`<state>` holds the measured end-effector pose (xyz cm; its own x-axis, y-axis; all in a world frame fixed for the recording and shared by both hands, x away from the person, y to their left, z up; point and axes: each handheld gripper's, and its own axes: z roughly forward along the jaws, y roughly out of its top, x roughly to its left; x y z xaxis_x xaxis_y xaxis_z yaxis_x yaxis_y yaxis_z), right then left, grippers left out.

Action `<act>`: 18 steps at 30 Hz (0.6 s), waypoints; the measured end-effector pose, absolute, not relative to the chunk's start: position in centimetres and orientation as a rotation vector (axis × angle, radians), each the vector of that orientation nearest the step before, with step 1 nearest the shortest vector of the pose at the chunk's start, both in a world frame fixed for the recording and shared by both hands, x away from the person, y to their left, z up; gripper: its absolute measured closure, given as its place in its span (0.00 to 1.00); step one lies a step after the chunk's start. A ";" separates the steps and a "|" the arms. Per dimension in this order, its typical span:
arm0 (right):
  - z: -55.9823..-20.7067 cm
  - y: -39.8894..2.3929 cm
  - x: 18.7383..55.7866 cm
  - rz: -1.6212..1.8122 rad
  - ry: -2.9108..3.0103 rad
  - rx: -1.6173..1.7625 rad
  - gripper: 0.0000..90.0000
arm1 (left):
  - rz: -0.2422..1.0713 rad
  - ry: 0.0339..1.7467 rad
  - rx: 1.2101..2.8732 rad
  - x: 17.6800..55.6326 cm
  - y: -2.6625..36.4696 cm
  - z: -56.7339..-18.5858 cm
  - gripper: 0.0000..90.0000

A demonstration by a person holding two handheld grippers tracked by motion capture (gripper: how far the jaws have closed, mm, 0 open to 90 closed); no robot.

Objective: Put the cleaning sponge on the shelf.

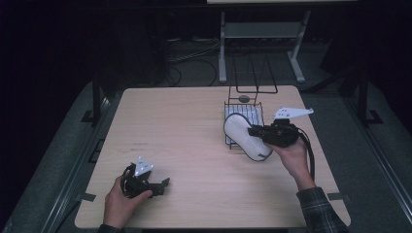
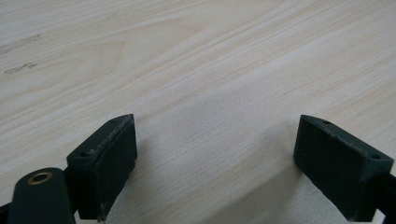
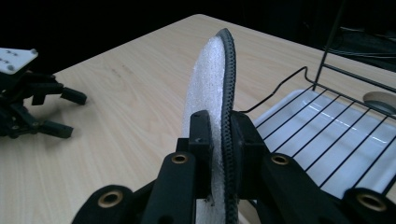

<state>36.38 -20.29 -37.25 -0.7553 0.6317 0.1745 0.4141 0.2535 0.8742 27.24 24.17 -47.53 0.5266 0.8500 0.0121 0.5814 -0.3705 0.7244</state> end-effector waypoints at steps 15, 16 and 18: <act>-37.3 -21.6 40.1 1.515 2.237 1.060 0.89 | 0.510 1.159 2.090 27.2 24.2 -47.5 0.14; -37.3 -21.6 40.1 1.515 2.237 1.060 0.89 | 0.510 1.159 2.090 27.2 24.2 -47.5 0.14; -37.3 -21.9 40.5 1.518 2.226 1.074 0.89 | 0.510 1.158 2.090 27.2 24.2 -47.5 0.14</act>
